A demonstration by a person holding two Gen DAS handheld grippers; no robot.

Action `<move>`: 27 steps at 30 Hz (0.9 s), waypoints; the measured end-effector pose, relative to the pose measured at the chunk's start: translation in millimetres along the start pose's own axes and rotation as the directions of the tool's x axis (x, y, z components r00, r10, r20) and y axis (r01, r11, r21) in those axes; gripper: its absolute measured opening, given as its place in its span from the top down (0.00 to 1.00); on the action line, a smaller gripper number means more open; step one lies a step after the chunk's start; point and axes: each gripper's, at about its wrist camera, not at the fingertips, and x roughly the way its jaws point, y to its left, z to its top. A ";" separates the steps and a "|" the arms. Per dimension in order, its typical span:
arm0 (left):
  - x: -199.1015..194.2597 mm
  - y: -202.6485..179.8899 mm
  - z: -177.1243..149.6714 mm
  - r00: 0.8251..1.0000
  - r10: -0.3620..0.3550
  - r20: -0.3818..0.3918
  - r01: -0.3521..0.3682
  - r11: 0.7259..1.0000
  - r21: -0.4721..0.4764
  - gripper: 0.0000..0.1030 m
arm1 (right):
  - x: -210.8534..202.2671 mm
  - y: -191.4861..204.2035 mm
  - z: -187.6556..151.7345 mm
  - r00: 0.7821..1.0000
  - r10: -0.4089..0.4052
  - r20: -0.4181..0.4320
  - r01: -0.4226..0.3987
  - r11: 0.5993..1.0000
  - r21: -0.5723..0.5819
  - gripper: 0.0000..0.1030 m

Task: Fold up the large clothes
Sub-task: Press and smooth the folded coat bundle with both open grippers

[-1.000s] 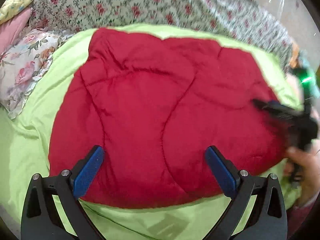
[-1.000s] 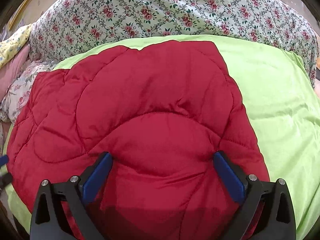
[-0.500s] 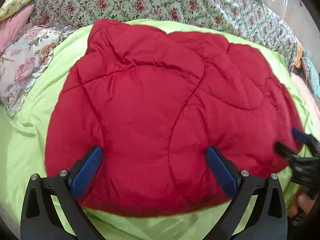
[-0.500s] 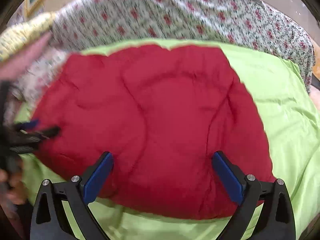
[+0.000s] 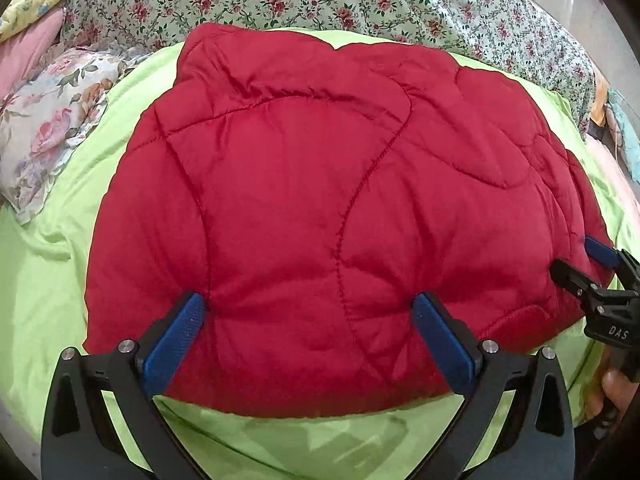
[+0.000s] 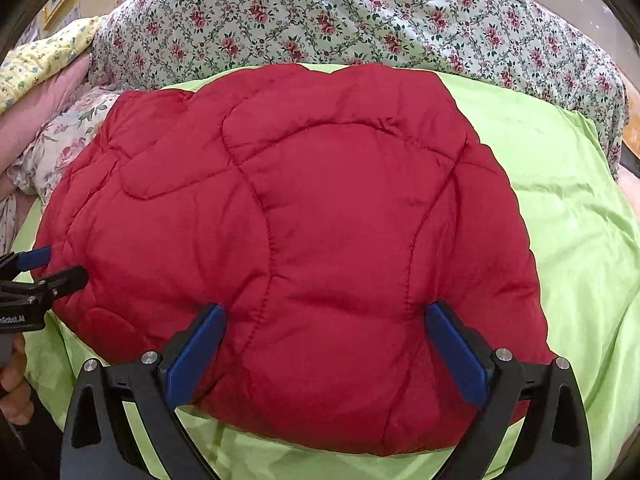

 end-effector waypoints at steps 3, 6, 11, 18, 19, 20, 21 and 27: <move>2.6 1.9 1.5 1.000 -0.001 0.002 0.001 1.000 0.002 0.00 | 2.1 1.6 -0.5 1.000 -0.007 0.001 0.007 1.000 0.001 0.02; 3.4 2.2 0.9 1.000 0.006 0.005 -0.006 1.000 0.008 0.00 | -7.9 2.8 2.0 1.000 -0.009 0.016 0.008 1.000 0.010 0.02; 3.9 -1.7 1.3 1.000 0.014 0.008 -0.014 1.000 0.014 0.00 | -6.4 3.0 3.3 1.000 -0.018 0.009 0.018 1.000 0.003 0.02; 3.6 -1.4 2.2 1.000 0.009 0.014 -0.009 1.000 0.013 0.00 | 8.0 -0.4 4.4 1.000 -0.002 -0.007 0.002 1.000 0.008 0.00; 1.6 -0.5 1.9 1.000 0.004 0.016 -0.005 1.000 0.008 0.00 | 7.0 -0.3 4.8 1.000 0.001 -0.005 -0.001 1.000 0.011 0.00; -0.4 0.4 2.0 1.000 0.001 0.018 -0.001 1.000 0.005 0.00 | 3.8 -0.2 5.2 1.000 0.008 0.002 -0.008 1.000 0.016 0.00; -3.5 1.0 1.3 1.000 -0.004 0.020 0.004 1.000 0.000 0.00 | 0.3 -0.7 5.0 1.000 0.015 0.009 -0.015 1.000 0.019 0.00; -21.8 8.9 -4.2 0.999 -0.040 0.024 0.041 0.999 -0.034 0.00 | -27.9 0.7 1.9 0.997 0.063 0.045 -0.065 0.997 0.040 0.01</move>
